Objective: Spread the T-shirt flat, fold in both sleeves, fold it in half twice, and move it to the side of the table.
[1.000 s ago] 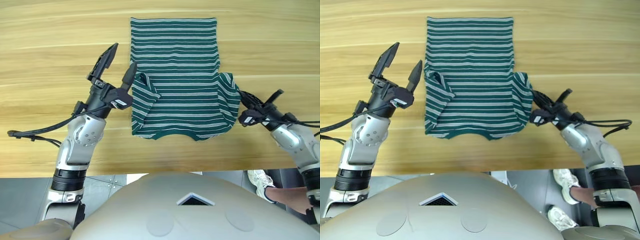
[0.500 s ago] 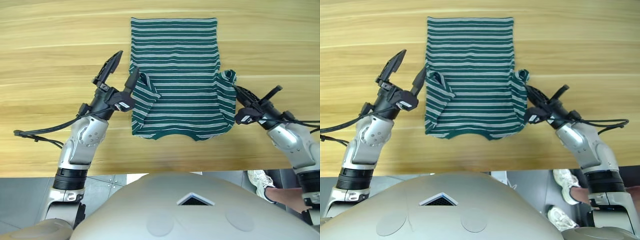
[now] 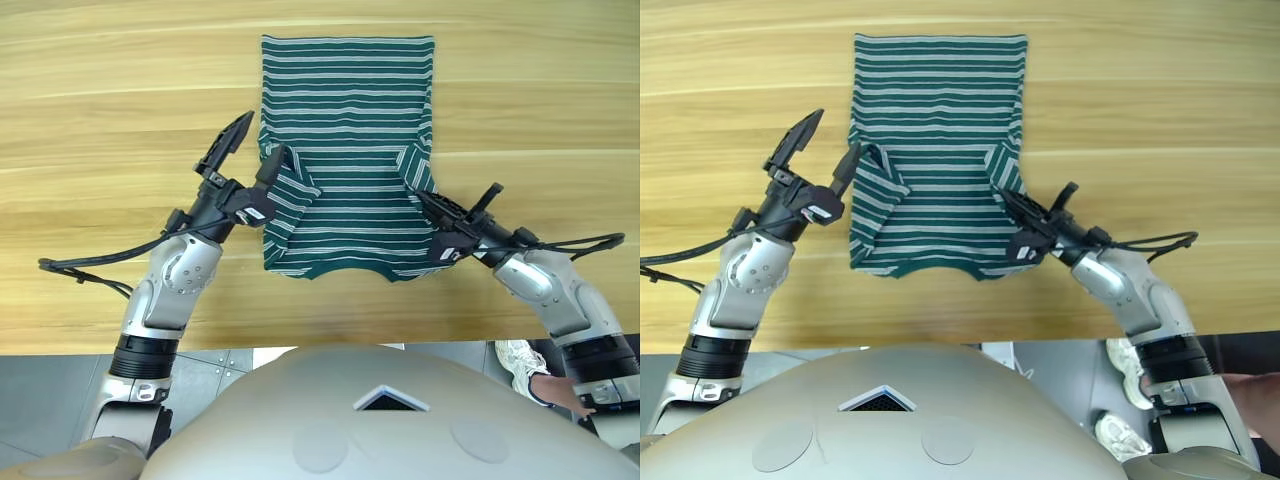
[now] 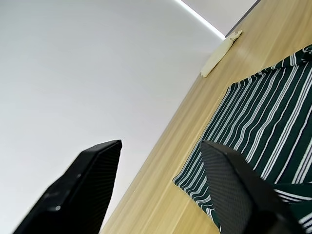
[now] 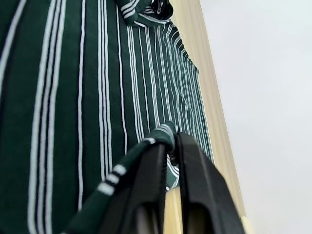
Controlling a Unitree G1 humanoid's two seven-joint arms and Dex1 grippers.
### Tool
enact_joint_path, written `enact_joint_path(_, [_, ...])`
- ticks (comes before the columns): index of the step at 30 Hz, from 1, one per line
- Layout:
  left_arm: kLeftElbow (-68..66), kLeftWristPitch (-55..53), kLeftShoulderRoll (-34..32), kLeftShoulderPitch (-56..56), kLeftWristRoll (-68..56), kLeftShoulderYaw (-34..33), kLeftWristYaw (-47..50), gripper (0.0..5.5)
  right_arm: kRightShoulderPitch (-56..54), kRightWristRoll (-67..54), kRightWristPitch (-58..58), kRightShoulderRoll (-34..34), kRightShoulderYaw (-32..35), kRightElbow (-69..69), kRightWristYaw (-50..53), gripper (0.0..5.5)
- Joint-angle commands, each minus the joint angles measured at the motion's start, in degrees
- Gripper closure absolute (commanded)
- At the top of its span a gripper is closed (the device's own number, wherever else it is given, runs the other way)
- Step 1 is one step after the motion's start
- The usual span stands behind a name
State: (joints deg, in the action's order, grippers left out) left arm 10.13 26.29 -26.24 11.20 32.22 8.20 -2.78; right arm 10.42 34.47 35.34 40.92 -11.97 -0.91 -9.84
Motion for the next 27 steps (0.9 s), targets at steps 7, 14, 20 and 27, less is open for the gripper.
enact_joint_path(7, [-0.15,-0.42,-3.26,1.52,-0.10,-2.05,-1.65,2.49,-0.73,0.31,0.38,0.42,-0.02,-1.14,-0.60,3.37])
enact_joint_path(14, [-3.78,2.17,-18.96,11.03,-3.66,-8.62,-12.66,2.49,1.06,-10.35,0.03,6.23,11.18,1.35,-2.71,2.68])
enact_joint_path(20, [-9.77,6.26,-26.83,10.96,-4.45,-2.38,-24.65,2.49,9.39,-9.92,0.96,13.45,20.14,-1.76,-5.05,2.68])
enact_joint_path(27, [-9.08,7.72,-24.86,9.37,-6.69,5.88,-30.12,2.49,13.79,-5.25,2.86,12.82,12.93,-5.00,-8.42,2.68])
